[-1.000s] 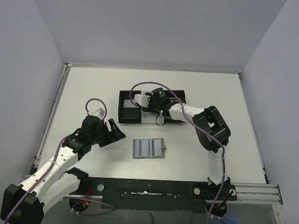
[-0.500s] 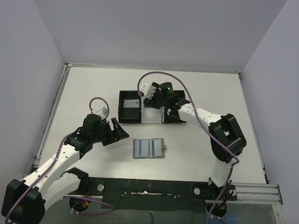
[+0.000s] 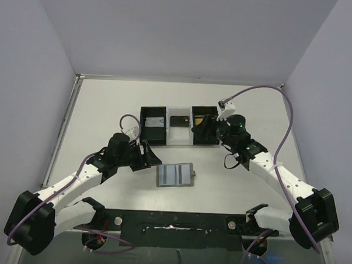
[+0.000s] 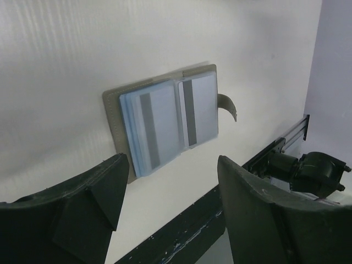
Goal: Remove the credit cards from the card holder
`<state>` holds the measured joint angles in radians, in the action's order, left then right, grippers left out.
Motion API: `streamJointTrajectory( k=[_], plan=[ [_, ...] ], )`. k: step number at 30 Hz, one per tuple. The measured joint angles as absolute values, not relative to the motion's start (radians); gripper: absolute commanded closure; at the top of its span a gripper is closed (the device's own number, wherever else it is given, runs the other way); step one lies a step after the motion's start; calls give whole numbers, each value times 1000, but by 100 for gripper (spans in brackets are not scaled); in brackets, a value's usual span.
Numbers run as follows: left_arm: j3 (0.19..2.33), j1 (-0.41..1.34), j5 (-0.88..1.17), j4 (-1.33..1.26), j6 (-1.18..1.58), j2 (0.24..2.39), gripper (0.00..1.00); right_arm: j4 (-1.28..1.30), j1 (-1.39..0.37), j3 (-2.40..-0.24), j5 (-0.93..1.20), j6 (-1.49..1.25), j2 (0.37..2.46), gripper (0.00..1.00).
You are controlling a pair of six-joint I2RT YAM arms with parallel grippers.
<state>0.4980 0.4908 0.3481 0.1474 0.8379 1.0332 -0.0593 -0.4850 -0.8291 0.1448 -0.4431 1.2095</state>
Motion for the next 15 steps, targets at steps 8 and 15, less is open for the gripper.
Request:
streamJointTrajectory(
  k=[8, 15],
  plan=[
    [546, 621, 324, 55, 882, 1182, 43, 64, -656, -583, 159, -831, 1195, 62],
    [587, 667, 310, 14, 903, 1265, 47, 83, -748, -572, 122, -943, 1202, 73]
  ],
)
